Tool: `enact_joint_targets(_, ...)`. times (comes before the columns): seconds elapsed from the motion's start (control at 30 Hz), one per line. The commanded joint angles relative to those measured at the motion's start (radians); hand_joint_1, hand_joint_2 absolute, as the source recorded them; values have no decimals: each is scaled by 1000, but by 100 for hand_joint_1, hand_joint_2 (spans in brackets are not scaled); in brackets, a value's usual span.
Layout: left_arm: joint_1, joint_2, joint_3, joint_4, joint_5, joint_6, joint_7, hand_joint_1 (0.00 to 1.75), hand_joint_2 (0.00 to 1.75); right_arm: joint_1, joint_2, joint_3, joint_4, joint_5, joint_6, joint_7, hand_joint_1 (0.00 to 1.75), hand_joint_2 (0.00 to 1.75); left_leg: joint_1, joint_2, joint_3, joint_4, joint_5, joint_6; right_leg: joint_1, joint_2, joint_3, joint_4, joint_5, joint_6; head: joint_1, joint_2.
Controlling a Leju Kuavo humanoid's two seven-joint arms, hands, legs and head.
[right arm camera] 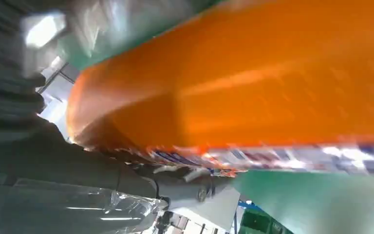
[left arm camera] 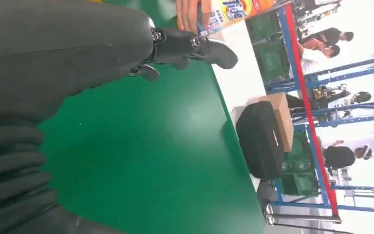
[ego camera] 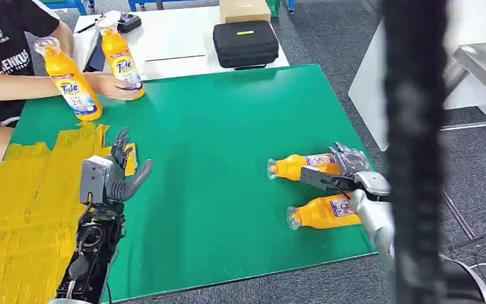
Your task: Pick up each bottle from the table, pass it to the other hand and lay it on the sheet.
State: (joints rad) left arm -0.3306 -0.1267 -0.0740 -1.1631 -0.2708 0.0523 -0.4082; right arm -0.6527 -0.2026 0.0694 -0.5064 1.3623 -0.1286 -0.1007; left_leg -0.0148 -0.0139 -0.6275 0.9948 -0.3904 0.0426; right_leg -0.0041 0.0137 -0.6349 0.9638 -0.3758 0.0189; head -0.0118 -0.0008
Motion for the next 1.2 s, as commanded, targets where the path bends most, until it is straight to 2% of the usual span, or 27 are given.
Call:
enact_joint_targets(0.03, -38, 4, -26, 76, 15, 9, 1, 0, 175, -37, 23, -18, 166, 10, 1, 15, 175, 175, 1, -1, 5, -1, -2, -3, 1, -2, 6, -1, -2, 0, 0, 0)
enact_joint_targets(0.1, -36, 5, -26, 73, 16, 10, 1, 0, 175, -38, 23, -16, 168, 11, -3, 18, 175, 175, 2, 0, 8, 0, -3, -5, 2, -3, 9, -1, -4, -1, 0, 0)
enact_joint_targets(0.23, -31, 6, -28, 63, 20, 11, 3, 0, 175, -40, 23, -7, 169, 21, -17, 36, 175, 175, 1, 0, 5, -1, -1, -2, 1, -2, 6, -1, -1, 0, 0, 0)
enact_joint_targets(0.37, -31, 3, -36, 64, 21, 8, 9, 0, 175, -28, 24, -15, 147, 35, -117, 83, 175, 175, 1, 0, 9, 0, -3, -4, 1, -3, 9, -1, -4, 0, 0, 0)
enact_joint_targets(0.43, -31, 3, -36, 64, 21, 8, 9, 0, 175, -28, 24, -15, 147, 35, -117, 83, 175, 175, 1, 0, 5, -1, -1, -2, 1, -2, 5, -1, -1, 0, 0, 0)
enact_joint_targets(0.47, -31, 3, -36, 64, 21, 8, 9, 0, 175, -28, 24, -15, 147, 35, -117, 83, 175, 175, 2, 0, 10, 0, -4, -5, 2, -3, 11, 0, -5, 0, 0, 0)
enact_joint_targets(0.5, -31, 3, -36, 64, 21, 8, 9, 0, 175, -28, 24, -15, 147, 35, -117, 83, 175, 175, 1, 0, 6, 0, -2, -3, 1, -2, 7, -1, -2, 0, 0, 0)
enact_joint_targets(0.67, -31, 3, -36, 64, 21, 8, 9, 0, 175, -28, 24, -15, 147, 35, -117, 83, 175, 175, 1, 0, 7, 0, -2, -3, 1, -2, 7, -1, -3, 0, 0, 0)
enact_joint_targets(0.83, -24, 0, -40, 52, 21, 5, 11, 0, 175, 8, 55, -55, 82, 20, -339, 94, 175, 175, 1, 0, 6, 0, -2, -3, 1, -2, 6, -1, -2, 0, 0, 0)
enact_joint_targets(0.9, -4, 2, -49, 25, 17, 8, 17, 0, 175, 41, 92, -103, 10, -45, -517, 51, 175, 175, 1, 1, 6, 0, -3, -3, 1, -1, 6, 0, -2, 0, 0, 0)
enact_joint_targets(0.93, 5, 4, -53, 12, 17, 7, 17, 0, 175, 52, 108, -122, -20, -87, -570, 14, 175, 175, 1, 2, 7, 0, -4, -4, 1, 0, 7, 0, -3, -1, 0, 0)
enact_joint_targets(1.0, 18, 4, -70, -7, 47, -40, 21, 0, 175, 125, 153, -200, -215, -127, -570, -67, 175, 175, 1, 4, 7, 0, -4, -4, 1, 2, 6, 1, -3, -1, 0, 0)
enact_joint_targets(1.03, 20, 2, -75, -10, 65, -64, 21, 0, 175, 138, 169, -221, -252, -147, -570, -96, 175, 175, 1, 3, 3, 0, -2, -2, 1, 2, 3, 0, -1, 0, 0, 0)
enact_joint_targets(1.07, 25, 2, -93, -19, 94, -106, 22, 0, 175, 178, 225, -292, -363, -204, -570, -212, 175, 175, 1, 4, 6, 0, -5, -4, 1, 2, 6, 1, -3, -1, -1, 0)
enact_joint_targets(1.1, 27, 1, -101, -22, 93, -107, 21, 0, 175, 189, 248, -312, -393, -226, -570, -255, 175, 175, 1, 4, 5, 0, -4, -4, 1, 2, 5, 0, -2, -1, 0, 0)
enact_joint_targets(1.17, 29, 5, -140, -44, 84, -115, 19, 0, 175, 218, 328, -362, -489, -320, -570, -417, 175, 175, 1, 3, 4, 0, -3, -4, 1, 1, 4, 0, -3, -1, 0, 0)
enact_joint_targets(1.2, 29, 7, -151, -53, 81, -117, 20, 0, 175, 224, 343, -364, -505, -352, -570, -452, 175, 175, 1, 3, 5, 1, -4, -4, 2, 1, 5, 2, -4, -1, 0, 0)
